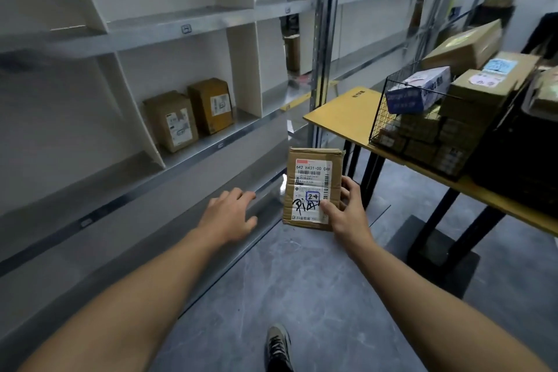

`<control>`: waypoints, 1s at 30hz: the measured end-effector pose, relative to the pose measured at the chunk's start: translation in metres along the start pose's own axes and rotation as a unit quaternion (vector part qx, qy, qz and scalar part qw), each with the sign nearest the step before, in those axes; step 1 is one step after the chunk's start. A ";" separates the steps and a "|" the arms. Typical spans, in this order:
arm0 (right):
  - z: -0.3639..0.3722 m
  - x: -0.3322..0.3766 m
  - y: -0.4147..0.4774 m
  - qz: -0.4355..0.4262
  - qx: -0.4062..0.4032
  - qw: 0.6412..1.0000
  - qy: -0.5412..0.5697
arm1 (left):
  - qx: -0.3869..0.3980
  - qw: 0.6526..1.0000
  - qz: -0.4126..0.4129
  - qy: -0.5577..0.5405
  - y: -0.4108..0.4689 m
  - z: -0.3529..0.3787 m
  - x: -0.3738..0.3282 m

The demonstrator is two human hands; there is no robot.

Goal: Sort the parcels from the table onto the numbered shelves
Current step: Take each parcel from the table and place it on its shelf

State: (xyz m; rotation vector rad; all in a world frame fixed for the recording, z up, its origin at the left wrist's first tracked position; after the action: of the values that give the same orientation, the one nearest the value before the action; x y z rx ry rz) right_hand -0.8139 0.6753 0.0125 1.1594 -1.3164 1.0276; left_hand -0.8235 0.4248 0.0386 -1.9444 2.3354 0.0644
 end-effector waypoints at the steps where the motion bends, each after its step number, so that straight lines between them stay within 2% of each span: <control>1: -0.003 -0.003 0.012 0.001 -0.002 1.000 0.000 | 0.001 1.000 0.006 0.001 0.017 0.002 -0.001; 10: -0.014 -0.021 0.181 0.023 -0.032 0.999 -0.017 | 0.001 0.999 0.035 0.000 0.199 0.007 -0.008; 14: -0.010 -0.014 0.254 0.005 -0.023 0.999 -0.049 | -0.002 1.000 0.022 -0.002 0.271 0.003 -0.004; 20: -0.005 -0.020 0.345 0.006 -0.013 0.999 -0.039 | 0.000 1.000 0.011 -0.006 0.350 0.002 -0.003; 25: 0.000 -0.037 0.421 0.024 0.014 0.999 -0.025 | 0.006 1.000 -0.019 -0.004 0.408 0.008 0.002; 30: 0.017 -0.037 0.509 0.008 0.087 0.996 -0.026 | -0.014 0.997 -0.080 -0.011 0.471 0.007 0.011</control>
State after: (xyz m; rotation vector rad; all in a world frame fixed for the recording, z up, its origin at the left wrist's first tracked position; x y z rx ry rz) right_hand -1.3200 0.7427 -0.0067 1.3161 -1.2973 1.1493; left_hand -1.2880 0.5012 0.0152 -2.1240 2.1677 0.1057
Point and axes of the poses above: each hand's wrist, its own y-axis towards the middle knuckle, its own z-axis out of the palm, x = y × z, the point moved 2 cm from there along y, towards the middle knuckle
